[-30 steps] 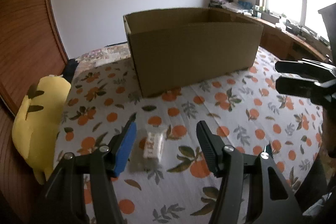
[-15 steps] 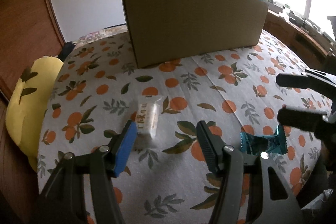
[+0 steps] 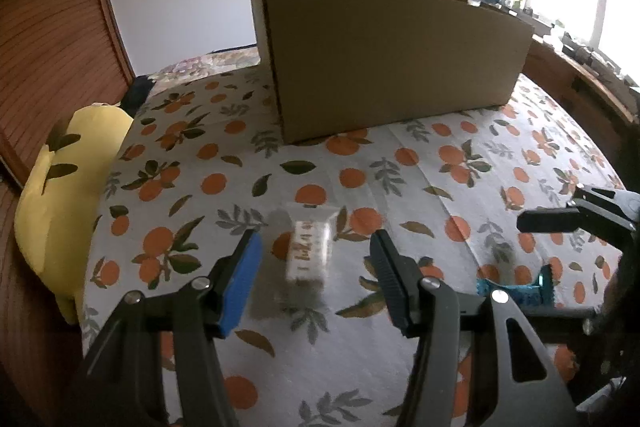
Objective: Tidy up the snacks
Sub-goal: 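Close the left gripper on the small white bar while the right approaches the teal candy, then grasp the teal wrapped candy with the right gripper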
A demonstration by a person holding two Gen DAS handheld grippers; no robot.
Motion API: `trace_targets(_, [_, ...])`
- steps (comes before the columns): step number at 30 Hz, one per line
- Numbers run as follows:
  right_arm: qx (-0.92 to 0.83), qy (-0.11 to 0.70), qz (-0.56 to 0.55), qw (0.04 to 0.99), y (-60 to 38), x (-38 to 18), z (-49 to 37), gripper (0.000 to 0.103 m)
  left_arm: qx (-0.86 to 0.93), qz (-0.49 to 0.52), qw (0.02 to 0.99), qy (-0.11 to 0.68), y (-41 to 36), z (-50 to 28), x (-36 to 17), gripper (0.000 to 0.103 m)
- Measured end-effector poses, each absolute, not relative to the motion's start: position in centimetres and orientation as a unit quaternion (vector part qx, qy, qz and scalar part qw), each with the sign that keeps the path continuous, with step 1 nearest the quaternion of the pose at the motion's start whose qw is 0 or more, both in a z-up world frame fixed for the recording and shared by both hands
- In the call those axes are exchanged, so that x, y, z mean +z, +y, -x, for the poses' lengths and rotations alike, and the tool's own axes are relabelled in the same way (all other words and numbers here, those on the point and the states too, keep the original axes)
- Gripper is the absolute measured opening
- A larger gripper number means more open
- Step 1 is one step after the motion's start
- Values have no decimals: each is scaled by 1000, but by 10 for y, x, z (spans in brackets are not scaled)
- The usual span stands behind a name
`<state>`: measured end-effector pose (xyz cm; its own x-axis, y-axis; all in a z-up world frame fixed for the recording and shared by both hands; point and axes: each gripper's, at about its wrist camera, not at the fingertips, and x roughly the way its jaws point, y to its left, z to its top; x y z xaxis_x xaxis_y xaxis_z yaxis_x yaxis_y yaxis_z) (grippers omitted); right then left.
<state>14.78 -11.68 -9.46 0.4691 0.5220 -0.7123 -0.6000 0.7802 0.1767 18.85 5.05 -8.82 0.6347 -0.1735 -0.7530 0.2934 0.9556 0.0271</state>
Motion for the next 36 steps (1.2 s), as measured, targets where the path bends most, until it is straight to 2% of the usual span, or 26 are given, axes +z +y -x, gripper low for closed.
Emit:
trace_targets(3, [336,397,60,852,-112,-95,-146,79,-128,-70,897,416,52,-192,-91,51])
trace_targets(5, [339,400,65,849,-110,-97,-145,79,-130,-69,896,419,51,-193,-93,43])
trace_targets(14, [357,408,95,835,-99,-102,-142,79,-127,-69,892,429,51,-191,-99,21])
trace_targets(26, [335,401,154,839,-86,-104,-136,79,-127,-71,891,430,46,-181,-99,20])
trace_targets(35, [328,397,160,842,-86,-104,-136,73,-125,-61,891,433,46,-189,-100,21])
trace_targets(36, [328,396,160,843,-86,-104,-136,70,-125,-62,892,431,46,-187,-100,21])
